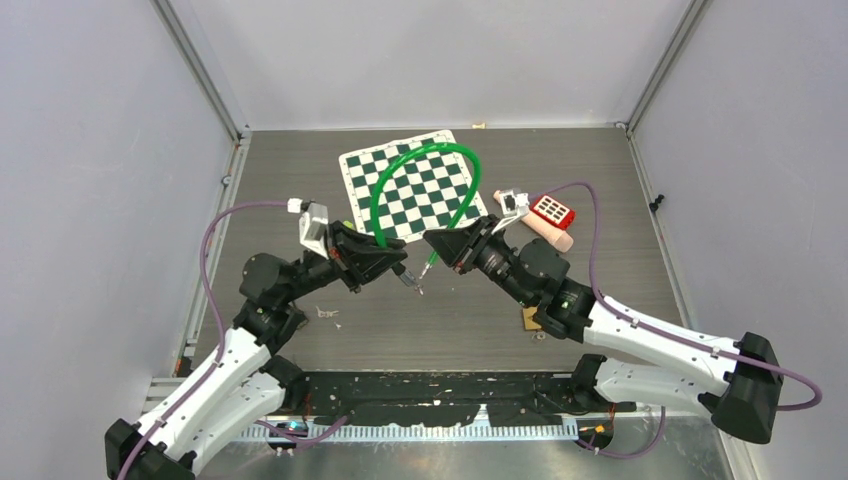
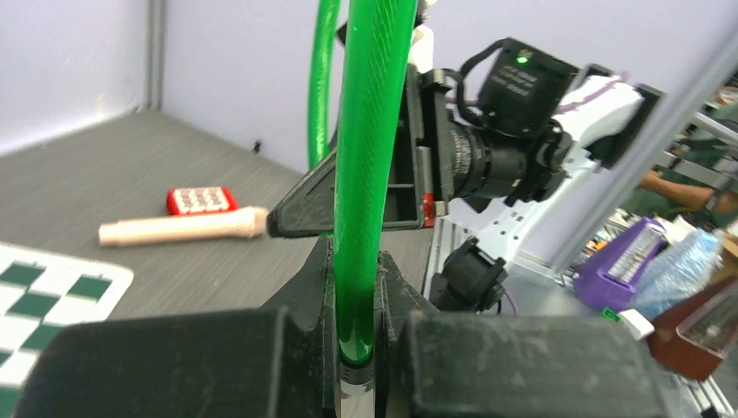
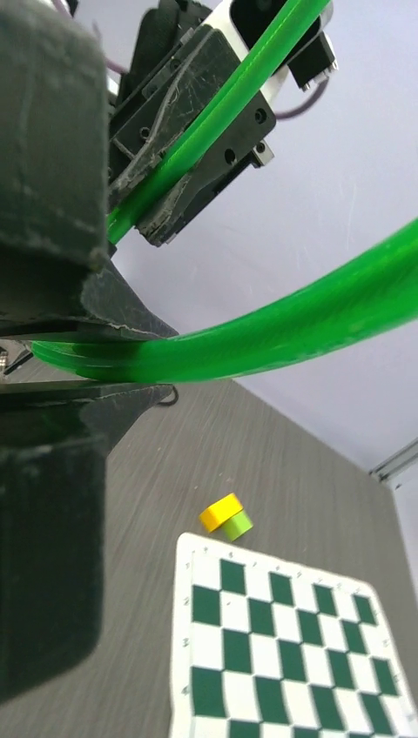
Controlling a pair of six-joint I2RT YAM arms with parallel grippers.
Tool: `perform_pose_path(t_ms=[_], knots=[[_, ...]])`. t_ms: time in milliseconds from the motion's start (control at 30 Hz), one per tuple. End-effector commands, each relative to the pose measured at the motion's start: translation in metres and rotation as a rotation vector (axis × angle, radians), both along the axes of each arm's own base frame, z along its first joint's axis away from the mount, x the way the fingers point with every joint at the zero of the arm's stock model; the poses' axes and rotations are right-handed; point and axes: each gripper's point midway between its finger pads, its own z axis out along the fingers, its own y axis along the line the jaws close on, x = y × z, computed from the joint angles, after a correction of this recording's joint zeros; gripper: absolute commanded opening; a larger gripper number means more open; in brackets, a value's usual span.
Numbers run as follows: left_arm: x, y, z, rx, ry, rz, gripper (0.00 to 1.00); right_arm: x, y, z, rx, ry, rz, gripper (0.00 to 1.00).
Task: Lock with the key
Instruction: Pick up the lock from the center of the board, then lock the lock.
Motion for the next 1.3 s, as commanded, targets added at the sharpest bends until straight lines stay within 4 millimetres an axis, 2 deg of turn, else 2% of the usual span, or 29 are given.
perform_pose_path(t_ms=[0, 167, 433, 700, 1267], knots=[[-0.04, -0.001, 0.028, -0.062, -0.188, -0.169, 0.0, -0.024, -0.001, 0.094, 0.138, -0.282, 0.005, 0.05], [-0.059, 0.0, 0.033, -0.056, -0.261, -0.249, 0.0, -0.037, 0.0, 0.119, 0.178, -0.38, 0.008, 0.05], [-0.063, 0.001, 0.036, -0.066, -0.302, -0.252, 0.0, -0.047, -0.012, 0.142, 0.237, -0.44, 0.002, 0.05], [-0.052, 0.004, 0.05, -0.119, -0.298, -0.187, 0.0, -0.051, -0.015, 0.142, 0.295, -0.387, 0.026, 0.05], [-0.026, 0.014, 0.052, -0.171, -0.266, -0.008, 0.0, -0.045, 0.012, 0.136, 0.374, -0.214, 0.088, 0.05]])
